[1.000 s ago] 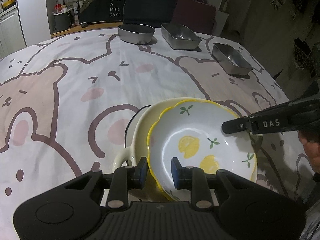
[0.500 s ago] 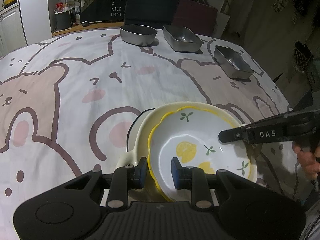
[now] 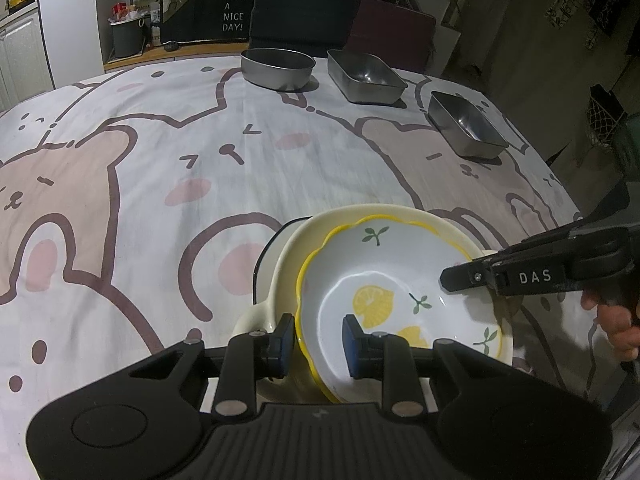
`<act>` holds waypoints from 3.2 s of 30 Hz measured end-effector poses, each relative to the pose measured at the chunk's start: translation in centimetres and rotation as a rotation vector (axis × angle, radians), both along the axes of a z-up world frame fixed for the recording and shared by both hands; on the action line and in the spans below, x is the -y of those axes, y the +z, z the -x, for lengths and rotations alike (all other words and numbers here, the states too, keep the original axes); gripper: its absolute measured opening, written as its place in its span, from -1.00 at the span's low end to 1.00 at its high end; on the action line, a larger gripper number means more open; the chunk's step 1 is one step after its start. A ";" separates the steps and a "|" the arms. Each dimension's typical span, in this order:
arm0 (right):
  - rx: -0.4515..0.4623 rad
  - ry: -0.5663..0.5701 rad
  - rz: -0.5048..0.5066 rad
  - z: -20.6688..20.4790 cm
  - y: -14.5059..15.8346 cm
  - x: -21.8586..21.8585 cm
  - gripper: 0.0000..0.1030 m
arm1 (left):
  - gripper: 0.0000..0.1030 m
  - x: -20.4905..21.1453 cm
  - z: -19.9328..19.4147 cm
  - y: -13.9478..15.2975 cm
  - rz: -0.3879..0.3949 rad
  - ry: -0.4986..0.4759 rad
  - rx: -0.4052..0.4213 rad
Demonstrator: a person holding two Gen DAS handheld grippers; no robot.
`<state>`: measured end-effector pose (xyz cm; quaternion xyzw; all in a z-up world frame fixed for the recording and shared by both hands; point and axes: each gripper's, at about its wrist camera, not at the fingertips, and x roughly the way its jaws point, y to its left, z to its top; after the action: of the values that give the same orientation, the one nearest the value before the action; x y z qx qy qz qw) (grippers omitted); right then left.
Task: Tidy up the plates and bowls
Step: 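Lift the lemon bowl with both grippers and lower it into the cream bowl, then open both grippers and release the lemon bowl, then move both grippers to the stainless steel rectangular tray and grasp its rim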
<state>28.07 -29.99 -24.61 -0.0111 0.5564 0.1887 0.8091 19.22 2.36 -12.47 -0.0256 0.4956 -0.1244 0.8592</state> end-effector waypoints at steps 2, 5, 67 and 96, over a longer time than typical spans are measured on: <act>0.007 0.001 0.006 0.1 0.2 0.0 -0.79 | -0.45 0.0 0.0 0.0 0.000 0.000 0.000; 0.023 -0.005 -0.004 0.3 0.8 0.1 -0.61 | -0.41 0.0 0.0 0.1 0.003 0.000 0.000; 0.322 -0.701 -0.179 0.6 8.2 20.2 0.99 | 1.00 14.8 -12.7 7.0 0.150 0.029 0.266; 0.057 -0.921 -0.286 -11.3 -1.3 22.2 0.75 | 0.87 29.7 -32.9 -3.7 -0.311 -0.285 0.229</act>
<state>39.39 -52.17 -25.89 0.3427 0.4496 -0.1146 0.8169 52.15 -27.34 -16.22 0.1914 0.4067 -0.1689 0.8772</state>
